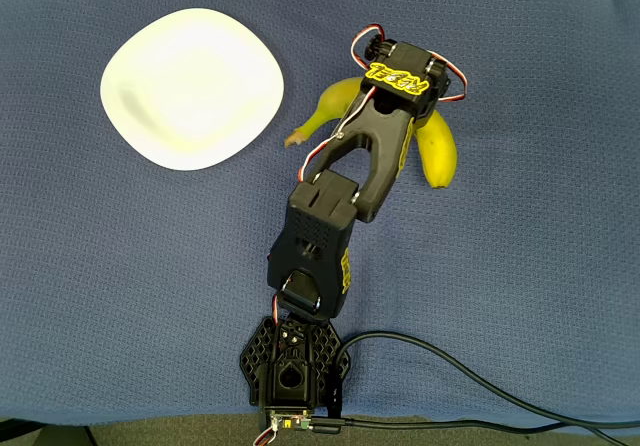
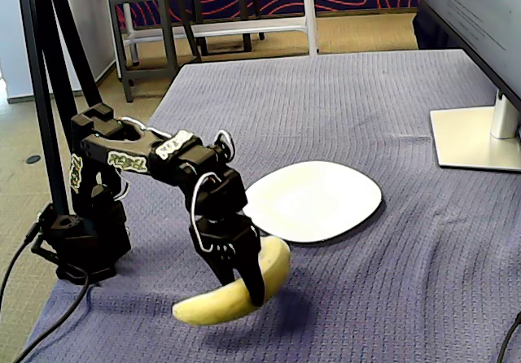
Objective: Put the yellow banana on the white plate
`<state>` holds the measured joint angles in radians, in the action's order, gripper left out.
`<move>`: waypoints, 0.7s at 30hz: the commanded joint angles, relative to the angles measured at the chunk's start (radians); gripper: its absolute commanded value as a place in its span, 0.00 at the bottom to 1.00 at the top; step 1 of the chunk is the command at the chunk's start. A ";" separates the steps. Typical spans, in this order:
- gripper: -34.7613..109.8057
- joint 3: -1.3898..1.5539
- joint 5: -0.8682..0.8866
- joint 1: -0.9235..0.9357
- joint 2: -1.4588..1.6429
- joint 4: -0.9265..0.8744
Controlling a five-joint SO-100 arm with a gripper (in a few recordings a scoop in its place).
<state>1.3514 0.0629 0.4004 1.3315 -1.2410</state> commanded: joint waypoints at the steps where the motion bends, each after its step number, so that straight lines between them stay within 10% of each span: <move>1: 0.24 -0.094 0.011 -0.018 0.179 -0.034; 21: 0.24 0.390 -0.038 -0.399 0.661 0.009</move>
<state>1.6950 0.0414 0.0706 1.8454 -1.2747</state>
